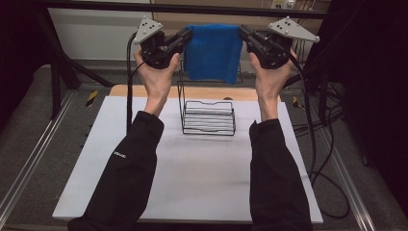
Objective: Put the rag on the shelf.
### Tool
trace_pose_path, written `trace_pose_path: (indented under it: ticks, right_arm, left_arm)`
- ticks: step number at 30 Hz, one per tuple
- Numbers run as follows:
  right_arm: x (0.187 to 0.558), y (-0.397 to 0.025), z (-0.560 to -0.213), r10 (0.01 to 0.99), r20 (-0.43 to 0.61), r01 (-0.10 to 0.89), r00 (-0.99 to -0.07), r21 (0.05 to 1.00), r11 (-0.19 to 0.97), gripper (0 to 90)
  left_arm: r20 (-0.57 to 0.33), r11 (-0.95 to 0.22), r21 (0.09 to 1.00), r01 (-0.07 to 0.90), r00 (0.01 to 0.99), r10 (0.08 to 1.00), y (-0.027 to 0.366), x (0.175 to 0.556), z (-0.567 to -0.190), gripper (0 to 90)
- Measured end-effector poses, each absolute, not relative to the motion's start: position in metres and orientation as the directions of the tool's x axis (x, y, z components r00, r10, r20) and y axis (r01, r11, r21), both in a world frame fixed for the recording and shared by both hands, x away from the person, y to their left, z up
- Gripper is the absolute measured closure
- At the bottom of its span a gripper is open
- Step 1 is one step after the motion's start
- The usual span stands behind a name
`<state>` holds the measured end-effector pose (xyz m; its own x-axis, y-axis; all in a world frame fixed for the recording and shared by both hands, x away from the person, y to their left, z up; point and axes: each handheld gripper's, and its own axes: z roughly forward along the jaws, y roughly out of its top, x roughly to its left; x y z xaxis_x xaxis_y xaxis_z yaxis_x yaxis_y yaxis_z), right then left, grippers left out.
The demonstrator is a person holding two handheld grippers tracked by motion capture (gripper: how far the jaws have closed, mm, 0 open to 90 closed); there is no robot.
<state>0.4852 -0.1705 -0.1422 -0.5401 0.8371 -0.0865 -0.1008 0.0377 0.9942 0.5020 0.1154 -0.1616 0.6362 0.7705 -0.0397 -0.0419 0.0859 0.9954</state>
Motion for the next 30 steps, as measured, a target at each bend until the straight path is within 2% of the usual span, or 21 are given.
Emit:
trace_pose_path:
  ticks: [15,30]
  right_arm:
    - [0.514,-0.163,-0.147,0.834,-0.120,-0.082,-0.538,0.993,0.090,87.2]
    - [0.517,-0.166,-0.172,0.820,-0.129,-0.032,-0.557,0.990,0.134,87.2]
  left_arm:
    - [-0.023,0.064,0.997,-0.044,0.618,0.786,0.120,0.523,-0.174,84.2]
    - [0.006,0.007,1.000,-0.018,0.640,0.768,0.122,0.522,-0.200,84.2]
